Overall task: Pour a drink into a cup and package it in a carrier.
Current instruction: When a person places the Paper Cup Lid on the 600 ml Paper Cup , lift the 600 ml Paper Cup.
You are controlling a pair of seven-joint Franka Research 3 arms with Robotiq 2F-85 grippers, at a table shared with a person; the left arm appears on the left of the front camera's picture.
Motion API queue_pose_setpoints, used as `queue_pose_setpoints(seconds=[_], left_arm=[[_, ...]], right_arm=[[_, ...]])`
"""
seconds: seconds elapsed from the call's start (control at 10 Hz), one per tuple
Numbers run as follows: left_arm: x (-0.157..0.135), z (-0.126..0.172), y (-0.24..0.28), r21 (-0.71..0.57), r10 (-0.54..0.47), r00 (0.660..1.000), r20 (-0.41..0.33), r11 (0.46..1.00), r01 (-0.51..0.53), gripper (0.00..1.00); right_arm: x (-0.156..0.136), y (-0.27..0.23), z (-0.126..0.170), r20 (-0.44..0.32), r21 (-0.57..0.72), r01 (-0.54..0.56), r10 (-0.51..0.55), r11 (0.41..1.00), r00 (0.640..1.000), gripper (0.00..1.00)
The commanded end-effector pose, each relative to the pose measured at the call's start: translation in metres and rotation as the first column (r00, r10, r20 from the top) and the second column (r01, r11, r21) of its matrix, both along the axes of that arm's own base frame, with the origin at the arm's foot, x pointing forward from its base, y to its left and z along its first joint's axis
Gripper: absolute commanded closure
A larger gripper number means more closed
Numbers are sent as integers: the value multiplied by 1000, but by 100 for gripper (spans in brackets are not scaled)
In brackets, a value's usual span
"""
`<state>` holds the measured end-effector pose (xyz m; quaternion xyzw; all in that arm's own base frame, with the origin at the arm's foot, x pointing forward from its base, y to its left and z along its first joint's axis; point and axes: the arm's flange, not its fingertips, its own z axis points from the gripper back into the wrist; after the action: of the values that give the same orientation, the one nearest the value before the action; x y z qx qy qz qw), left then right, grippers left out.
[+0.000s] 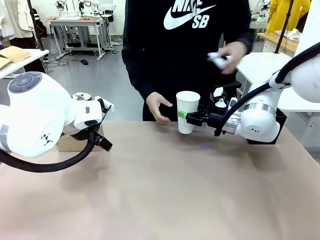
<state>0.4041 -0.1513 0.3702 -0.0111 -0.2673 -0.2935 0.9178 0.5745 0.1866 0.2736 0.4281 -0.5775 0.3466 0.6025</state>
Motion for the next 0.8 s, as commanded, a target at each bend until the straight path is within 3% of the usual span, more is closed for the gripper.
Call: queue_pose_setpoints(seconds=[0.0, 0.7], left_arm=[[0, 0, 0, -1, -2, 1000, 0, 1000, 2, 0], [0, 0, 0, -1, -2, 1000, 0, 1000, 2, 0]], right_arm=[[1, 3, 3, 4, 3, 21, -21, 1000, 1000, 20], [1, 3, 3, 4, 3, 21, -21, 1000, 1000, 20]])
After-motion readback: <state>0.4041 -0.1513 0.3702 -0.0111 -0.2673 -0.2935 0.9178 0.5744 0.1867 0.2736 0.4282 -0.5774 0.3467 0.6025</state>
